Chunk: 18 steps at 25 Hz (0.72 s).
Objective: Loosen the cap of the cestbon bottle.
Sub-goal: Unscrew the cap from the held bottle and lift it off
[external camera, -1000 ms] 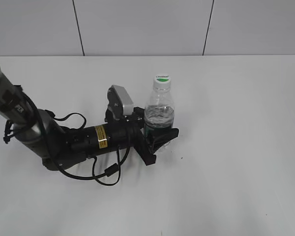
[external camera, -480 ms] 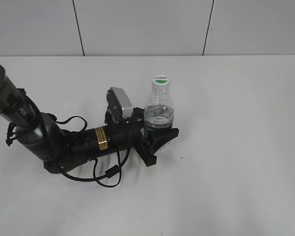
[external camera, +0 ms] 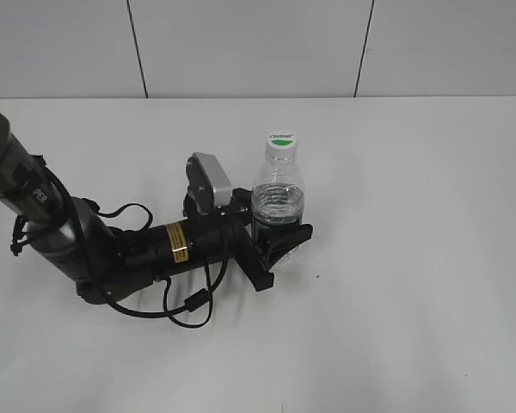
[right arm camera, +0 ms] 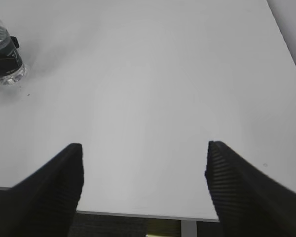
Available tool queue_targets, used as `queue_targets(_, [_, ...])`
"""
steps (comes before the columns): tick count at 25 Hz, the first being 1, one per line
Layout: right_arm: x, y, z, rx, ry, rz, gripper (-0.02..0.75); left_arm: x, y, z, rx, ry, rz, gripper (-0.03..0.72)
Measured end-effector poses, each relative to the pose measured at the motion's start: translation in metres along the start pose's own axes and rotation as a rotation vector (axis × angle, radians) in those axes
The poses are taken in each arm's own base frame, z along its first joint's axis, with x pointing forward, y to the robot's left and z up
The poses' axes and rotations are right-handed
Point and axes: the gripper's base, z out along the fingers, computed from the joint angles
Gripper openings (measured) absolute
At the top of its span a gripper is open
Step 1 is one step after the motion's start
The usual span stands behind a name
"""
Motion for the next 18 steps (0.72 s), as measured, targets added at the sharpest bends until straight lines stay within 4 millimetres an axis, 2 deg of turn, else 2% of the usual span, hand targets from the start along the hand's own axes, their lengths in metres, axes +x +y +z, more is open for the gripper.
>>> queue_targets(3, [-0.012,-0.002,0.008,-0.006,0.042,-0.005,0.612,0.000,0.000,0.000,0.000,0.000,0.001,0.402])
queue_targets(9, [-0.048,-0.007,0.027,-0.007,0.053,-0.024,0.646,0.000,0.000,0.000,0.000,0.000,0.001,0.402])
queue_targets(18, [-0.113,-0.017,0.078,-0.020,0.143,-0.041,0.649,0.000,0.000,0.000,0.000,0.000,0.001,0.402])
